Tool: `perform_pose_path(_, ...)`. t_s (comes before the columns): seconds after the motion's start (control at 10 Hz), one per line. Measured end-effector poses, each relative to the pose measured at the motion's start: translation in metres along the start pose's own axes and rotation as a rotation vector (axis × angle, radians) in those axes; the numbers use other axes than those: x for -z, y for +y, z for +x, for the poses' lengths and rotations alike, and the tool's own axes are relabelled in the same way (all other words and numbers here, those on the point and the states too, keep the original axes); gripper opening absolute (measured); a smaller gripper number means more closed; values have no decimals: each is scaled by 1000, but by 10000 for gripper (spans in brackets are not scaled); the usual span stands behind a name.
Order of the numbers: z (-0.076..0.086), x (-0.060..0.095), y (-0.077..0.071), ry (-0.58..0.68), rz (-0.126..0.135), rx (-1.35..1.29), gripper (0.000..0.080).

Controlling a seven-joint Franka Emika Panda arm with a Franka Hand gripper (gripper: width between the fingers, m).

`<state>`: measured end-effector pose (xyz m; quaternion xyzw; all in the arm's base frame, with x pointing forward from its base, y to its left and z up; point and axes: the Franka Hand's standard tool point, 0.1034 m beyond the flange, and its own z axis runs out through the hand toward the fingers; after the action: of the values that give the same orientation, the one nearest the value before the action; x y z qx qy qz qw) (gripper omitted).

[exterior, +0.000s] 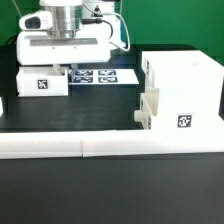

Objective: Assemble drawer

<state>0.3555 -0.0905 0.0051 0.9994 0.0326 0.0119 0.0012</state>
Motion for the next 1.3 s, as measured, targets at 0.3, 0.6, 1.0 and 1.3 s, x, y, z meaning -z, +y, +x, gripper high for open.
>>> perform_pose_path(0.3,21,17,-26,-35,29,76,42)
perform_pose_path(0.6,64,41,-43,-46,55,126,42)
perform_pose_path(1.0,91,49,-50,-25,61,175,42)
perform_pose_path(1.3,90,49,-50,-22,62,338,42)
